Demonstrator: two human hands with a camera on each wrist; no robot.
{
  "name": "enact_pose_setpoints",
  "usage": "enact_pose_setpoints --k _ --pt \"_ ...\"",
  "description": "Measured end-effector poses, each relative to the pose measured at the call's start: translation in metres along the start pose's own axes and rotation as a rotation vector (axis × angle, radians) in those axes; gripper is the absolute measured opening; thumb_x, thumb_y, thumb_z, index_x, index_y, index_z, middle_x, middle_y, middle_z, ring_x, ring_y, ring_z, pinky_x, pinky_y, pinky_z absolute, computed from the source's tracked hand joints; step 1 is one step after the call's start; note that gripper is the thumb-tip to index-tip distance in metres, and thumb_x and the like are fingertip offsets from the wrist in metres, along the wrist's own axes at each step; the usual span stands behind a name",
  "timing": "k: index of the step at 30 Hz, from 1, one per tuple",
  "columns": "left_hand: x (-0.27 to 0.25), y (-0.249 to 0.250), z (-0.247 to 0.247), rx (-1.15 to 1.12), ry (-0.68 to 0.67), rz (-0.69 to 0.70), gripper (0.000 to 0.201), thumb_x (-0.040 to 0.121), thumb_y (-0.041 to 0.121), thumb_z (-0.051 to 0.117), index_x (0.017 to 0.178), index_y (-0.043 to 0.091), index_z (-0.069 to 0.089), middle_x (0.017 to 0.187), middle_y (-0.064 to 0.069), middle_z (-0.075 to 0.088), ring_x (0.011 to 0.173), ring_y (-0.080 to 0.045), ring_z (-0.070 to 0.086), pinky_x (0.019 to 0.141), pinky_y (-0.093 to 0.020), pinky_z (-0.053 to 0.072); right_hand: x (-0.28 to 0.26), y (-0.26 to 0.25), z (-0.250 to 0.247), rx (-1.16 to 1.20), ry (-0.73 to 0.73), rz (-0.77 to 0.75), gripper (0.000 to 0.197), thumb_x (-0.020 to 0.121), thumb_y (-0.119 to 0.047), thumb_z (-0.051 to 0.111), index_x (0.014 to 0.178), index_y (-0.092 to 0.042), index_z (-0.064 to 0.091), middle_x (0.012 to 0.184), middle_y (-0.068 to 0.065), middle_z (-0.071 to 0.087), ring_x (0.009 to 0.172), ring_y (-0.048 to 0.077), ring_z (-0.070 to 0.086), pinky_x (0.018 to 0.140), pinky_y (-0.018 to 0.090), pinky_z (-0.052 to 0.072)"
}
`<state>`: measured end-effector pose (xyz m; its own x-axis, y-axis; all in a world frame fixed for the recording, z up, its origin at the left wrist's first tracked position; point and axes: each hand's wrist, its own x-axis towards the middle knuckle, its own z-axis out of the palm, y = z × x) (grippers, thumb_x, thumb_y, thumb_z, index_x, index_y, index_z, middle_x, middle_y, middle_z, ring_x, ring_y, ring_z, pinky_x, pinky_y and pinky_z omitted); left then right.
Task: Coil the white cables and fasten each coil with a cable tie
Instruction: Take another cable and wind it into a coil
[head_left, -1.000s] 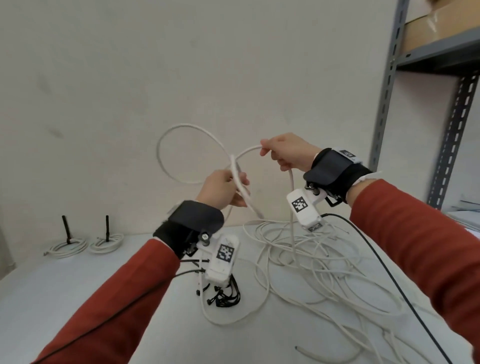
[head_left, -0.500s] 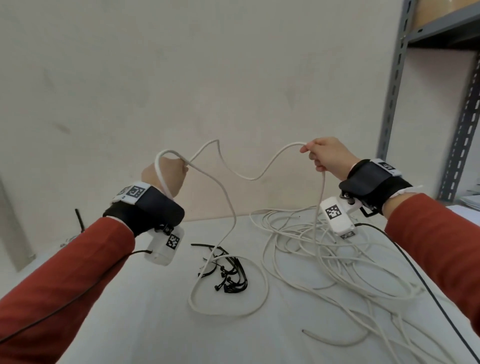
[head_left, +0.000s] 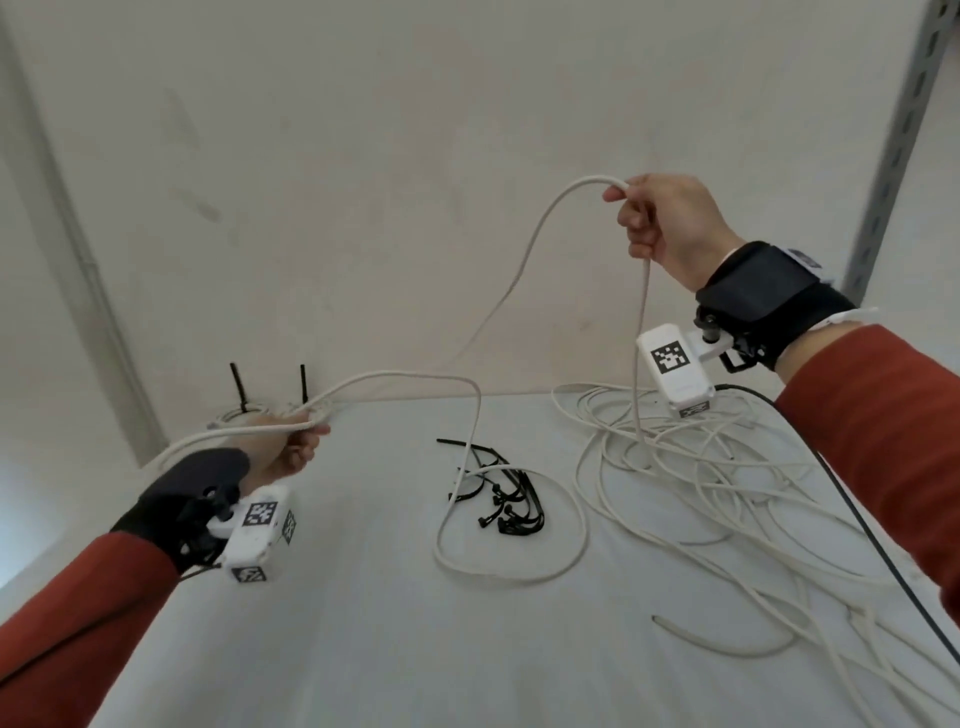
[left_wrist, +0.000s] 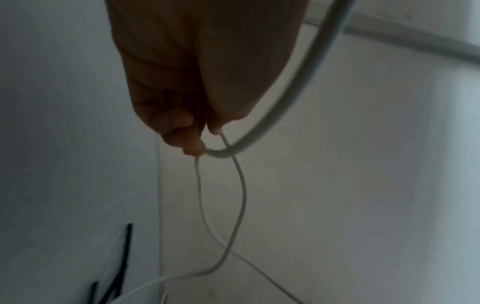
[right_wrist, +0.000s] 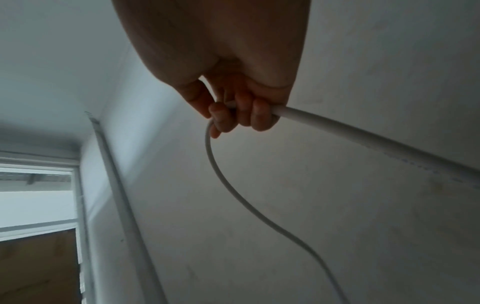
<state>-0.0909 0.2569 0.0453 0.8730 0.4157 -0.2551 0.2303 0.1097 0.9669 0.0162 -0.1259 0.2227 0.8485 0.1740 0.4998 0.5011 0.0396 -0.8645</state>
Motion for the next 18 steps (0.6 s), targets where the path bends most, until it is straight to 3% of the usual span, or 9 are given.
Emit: enact_pose_setpoints --k 2,5,7,10,12,14,16,18 --pt "-0.004 -0.03 -0.019 -0.008 -0.005 -0.078 0.029 0.103 0.015 0.036 0.09 -0.003 0.056 0.045 -0.001 0.049 0.03 -0.007 0.043 0.031 -0.011 0.035 -0.002 -0.004 0.017 0.016 -0.082 -0.011 0.027 0.091 -0.002 0.035 0.081 -0.011 0.058 0.047 -0.005 0.043 0.048 0.013 0.025 0.047 0.024 0.021" --pt "-0.016 -0.073 -0.042 0.257 -0.008 -0.117 0.02 0.098 0.007 0.046 0.095 -0.006 0.062 0.058 -0.007 0.06 0.04 -0.013 0.054 0.039 -0.016 0.044 -0.007 -0.009 0.042 -0.065 -0.17 -0.089 0.024 0.096 -0.008 0.039 0.092 -0.016 0.061 0.06 0.0 0.05 0.047 0.013 0.035 0.047 0.024 0.03" --pt "-0.026 -0.089 -0.053 0.473 -0.051 -0.106 0.018 0.097 0.006 0.049 0.094 -0.005 0.063 0.061 -0.006 0.066 0.045 -0.014 0.059 0.041 -0.017 0.045 -0.012 -0.008 0.057 -0.178 -0.227 -0.135 0.02 0.099 -0.019 0.043 0.101 -0.023 0.062 0.062 0.001 0.05 0.045 0.011 0.04 0.046 0.023 0.035" --pt "-0.046 -0.085 -0.063 0.728 -0.077 -0.014 0.017 0.095 0.01 0.053 0.091 0.0 0.066 0.066 -0.004 0.069 0.051 -0.017 0.062 0.047 -0.018 0.048 -0.02 -0.001 0.085 -0.339 -0.299 -0.172 0.019 0.1 -0.023 0.044 0.107 -0.024 0.062 0.062 0.0 0.045 0.046 0.005 0.039 0.045 0.021 0.032" --pt "-0.064 -0.07 -0.063 0.856 -0.104 0.152 0.013 0.094 0.015 0.057 0.09 0.01 0.068 0.074 -0.001 0.071 0.06 -0.018 0.066 0.056 -0.021 0.051 -0.026 0.006 0.105 -0.43 -0.37 -0.146 0.019 0.1 -0.016 0.041 0.102 -0.018 0.06 0.063 0.0 0.048 0.049 0.005 0.039 0.047 0.018 0.03" --pt "-0.08 -0.05 -0.054 0.932 -0.071 0.427 0.005 0.09 0.026 0.062 0.093 0.025 0.066 0.087 0.005 0.071 0.078 -0.012 0.065 0.07 -0.023 0.05 -0.033 0.014 0.12 -0.489 -0.464 -0.124 0.019 0.097 -0.008 0.041 0.095 -0.013 0.059 0.064 0.0 0.053 0.048 0.001 0.041 0.049 0.016 0.031" --pt "-0.09 -0.03 -0.042 0.986 0.059 0.735 0.039 0.084 0.045 0.065 0.116 0.026 0.055 0.12 -0.001 0.057 0.11 -0.012 0.053 0.094 -0.029 0.045 -0.041 0.022 0.133 -0.561 -0.579 -0.199 0.018 0.096 -0.007 0.044 0.097 -0.013 0.061 0.067 -0.003 0.058 0.05 -0.003 0.045 0.055 0.014 0.035" --pt "-0.095 -0.009 -0.026 0.994 0.183 0.997 0.083 0.078 0.058 0.065 0.141 0.015 0.032 0.142 -0.006 0.035 0.132 -0.02 0.031 0.112 -0.036 0.025 -0.051 0.028 0.144 -0.651 -0.68 -0.317 0.018 0.097 -0.015 0.048 0.106 -0.019 0.064 0.069 -0.008 0.058 0.056 -0.005 0.048 0.062 0.014 0.037"
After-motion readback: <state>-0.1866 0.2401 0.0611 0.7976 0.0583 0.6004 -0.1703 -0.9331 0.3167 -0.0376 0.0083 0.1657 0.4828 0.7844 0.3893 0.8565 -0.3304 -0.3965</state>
